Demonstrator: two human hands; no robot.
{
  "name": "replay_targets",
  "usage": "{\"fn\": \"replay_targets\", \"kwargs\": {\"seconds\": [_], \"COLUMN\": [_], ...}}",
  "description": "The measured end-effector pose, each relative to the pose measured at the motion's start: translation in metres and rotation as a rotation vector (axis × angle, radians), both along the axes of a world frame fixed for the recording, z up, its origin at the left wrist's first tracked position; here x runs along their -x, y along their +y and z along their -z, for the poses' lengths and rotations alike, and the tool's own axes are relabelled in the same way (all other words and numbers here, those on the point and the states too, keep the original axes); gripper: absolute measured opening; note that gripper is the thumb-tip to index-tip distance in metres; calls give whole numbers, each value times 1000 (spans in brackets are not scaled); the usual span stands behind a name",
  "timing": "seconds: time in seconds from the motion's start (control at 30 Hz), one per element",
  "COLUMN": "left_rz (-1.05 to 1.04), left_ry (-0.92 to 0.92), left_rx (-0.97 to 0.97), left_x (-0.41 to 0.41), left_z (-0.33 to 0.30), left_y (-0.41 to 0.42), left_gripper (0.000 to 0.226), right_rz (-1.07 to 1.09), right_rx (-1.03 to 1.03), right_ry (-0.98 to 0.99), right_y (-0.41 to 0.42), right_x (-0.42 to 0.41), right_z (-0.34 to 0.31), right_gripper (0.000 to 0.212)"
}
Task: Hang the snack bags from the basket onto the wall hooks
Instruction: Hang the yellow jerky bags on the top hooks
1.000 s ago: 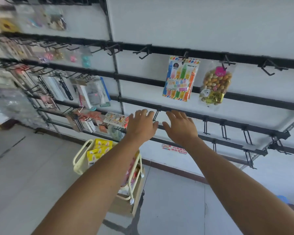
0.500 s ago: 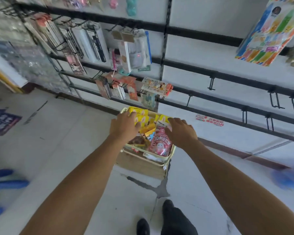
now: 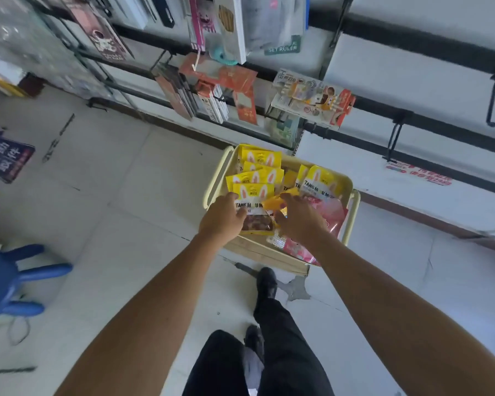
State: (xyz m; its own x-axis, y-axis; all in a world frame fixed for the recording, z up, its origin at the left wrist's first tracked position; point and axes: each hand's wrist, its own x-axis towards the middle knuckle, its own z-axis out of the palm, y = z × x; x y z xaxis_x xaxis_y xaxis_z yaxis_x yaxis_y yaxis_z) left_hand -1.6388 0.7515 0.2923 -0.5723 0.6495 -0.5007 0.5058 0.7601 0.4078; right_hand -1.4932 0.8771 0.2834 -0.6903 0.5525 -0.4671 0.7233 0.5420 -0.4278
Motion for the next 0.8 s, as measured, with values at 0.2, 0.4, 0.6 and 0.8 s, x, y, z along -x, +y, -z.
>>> {"fn": "replay_targets", "kwargs": {"seconds": [0.2, 0.4, 0.6, 0.8], "left_rz": [-107, -254, -399, -422], "left_ry": [-154, -121, -214, -300], "left_rx": [9, 12, 81, 56], "left_x": [22, 44, 50, 62], "left_z": [81, 148, 167, 177], "left_y": [27, 38, 39, 35], "left_gripper": [55, 46, 43, 42], "right_rz": [9, 61, 219, 322], "right_rx": [31, -35, 15, 15], "right_ry": [-77, -90, -119, -56], "right_y": [23, 36, 35, 36], "right_x": [42, 79, 96, 94], "right_z": [65, 121, 148, 150], "right_gripper": [50, 53, 53, 28]}}
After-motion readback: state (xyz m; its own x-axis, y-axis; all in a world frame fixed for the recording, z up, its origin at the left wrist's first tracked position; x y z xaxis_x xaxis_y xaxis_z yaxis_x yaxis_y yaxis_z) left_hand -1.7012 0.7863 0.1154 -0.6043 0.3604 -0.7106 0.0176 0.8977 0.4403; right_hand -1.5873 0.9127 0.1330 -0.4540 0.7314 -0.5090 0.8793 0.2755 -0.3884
